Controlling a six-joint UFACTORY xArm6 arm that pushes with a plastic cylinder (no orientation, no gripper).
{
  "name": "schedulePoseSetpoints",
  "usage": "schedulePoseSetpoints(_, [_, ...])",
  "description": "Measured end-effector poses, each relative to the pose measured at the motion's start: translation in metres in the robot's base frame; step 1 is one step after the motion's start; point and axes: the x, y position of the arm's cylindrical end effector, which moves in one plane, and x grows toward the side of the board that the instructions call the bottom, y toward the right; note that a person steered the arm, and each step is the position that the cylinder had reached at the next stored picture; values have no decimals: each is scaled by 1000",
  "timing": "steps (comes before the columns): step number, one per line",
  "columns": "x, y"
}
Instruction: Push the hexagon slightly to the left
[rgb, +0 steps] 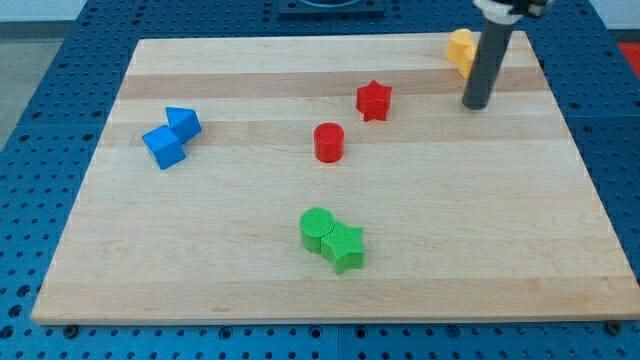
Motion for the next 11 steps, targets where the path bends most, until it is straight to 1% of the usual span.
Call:
schedulePoseSetpoints(1, [-16, 30])
schedulePoseSetpoints(3, [-59, 66])
schedulePoseSetpoints(5, [-100, 67])
schedulePoseSetpoints(7, [-102, 51])
schedulePoseSetpoints(8, [-94, 42])
schedulePoseSetpoints(11, [-58, -9])
